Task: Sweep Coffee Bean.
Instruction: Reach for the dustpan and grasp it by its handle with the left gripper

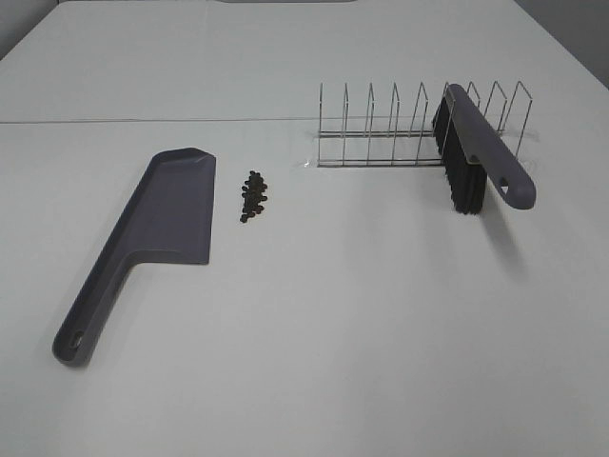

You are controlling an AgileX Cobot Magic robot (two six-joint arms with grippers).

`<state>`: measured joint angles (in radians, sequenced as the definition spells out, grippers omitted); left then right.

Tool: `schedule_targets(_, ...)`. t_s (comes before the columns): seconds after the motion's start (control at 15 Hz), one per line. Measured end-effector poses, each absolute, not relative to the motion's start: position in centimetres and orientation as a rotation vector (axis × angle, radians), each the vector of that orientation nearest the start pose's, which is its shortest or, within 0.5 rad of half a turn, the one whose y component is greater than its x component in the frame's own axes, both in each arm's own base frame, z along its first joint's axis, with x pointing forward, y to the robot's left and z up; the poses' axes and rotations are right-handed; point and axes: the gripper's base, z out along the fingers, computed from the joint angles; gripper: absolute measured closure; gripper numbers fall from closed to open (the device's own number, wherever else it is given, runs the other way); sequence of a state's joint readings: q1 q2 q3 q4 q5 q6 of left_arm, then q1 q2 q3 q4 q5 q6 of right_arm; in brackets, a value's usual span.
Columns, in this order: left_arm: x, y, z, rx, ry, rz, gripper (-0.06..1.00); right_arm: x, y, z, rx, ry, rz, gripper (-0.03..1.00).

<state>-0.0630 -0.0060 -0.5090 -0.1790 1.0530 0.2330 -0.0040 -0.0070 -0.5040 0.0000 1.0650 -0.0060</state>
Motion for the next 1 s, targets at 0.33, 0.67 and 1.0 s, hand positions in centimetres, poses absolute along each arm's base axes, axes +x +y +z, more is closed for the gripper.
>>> schedule_targets(0.33, -0.82, -1.36, 28.14, 0.305, 1.987, -0.105, 0.42, -0.66, 0.00, 27.80, -0.002, 2.038, -0.006, 0.29)
schedule_targets(0.67, -0.82, -1.36, 28.14, 0.305, 1.987, -0.105, 0.42, -0.66, 0.00, 27.80, -0.002, 2.038, -0.006, 0.29)
schedule_targets(1.0, -0.82, -1.36, 28.14, 0.305, 1.987, -0.105, 0.42, -0.66, 0.00, 27.80, -0.002, 2.038, -0.006, 0.29)
